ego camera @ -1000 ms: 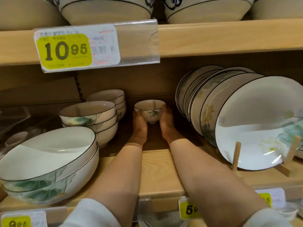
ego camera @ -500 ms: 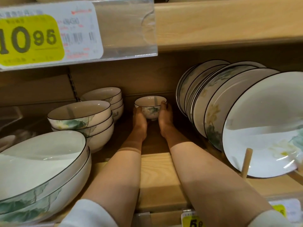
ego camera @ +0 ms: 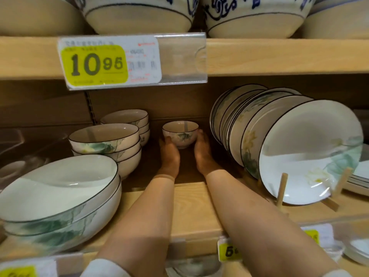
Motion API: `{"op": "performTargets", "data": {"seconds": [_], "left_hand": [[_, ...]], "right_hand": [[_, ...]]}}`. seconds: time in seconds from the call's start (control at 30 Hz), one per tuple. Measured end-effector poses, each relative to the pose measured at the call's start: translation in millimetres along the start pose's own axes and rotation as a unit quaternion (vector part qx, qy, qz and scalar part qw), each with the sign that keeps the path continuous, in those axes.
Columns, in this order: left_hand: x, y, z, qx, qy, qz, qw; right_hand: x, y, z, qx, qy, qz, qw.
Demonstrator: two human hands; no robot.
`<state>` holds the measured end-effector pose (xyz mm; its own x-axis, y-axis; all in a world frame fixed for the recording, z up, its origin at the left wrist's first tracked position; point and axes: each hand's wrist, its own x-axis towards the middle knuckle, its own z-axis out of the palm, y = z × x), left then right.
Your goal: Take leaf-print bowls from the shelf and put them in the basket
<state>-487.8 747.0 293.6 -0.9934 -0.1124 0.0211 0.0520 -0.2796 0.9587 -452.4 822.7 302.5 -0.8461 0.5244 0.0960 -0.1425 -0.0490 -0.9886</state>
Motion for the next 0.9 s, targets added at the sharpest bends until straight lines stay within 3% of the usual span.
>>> {"op": "performTargets", "data": {"seconds": [0.23,0.37,0.53,0.67,0.9], "left_hand": [[-87,33,-24,0.117,-0.035,-0.049,0.991],[-165,57,-54,0.091,-0.063,-0.081,0.991],[-277,76,-106,0.063,-0.121,0.072,0.988],[-356,74,-158,-0.004,-0.099,0.137,0.986],[-462,47,-256,-0.020,0.042,0.135,0.990]], "right_hand": [[-74,-22,-30,-0.042,-0.014,0.089,0.995],[-133,-33,-54,-0.018,-0.045,0.120,0.992],[-226,-61,-103,0.070,-0.131,0.075,0.986],[-286,-55,-135,0.139,-0.179,0.059,0.972],[-373,-5,-133,0.178,-0.263,0.137,0.938]]}}
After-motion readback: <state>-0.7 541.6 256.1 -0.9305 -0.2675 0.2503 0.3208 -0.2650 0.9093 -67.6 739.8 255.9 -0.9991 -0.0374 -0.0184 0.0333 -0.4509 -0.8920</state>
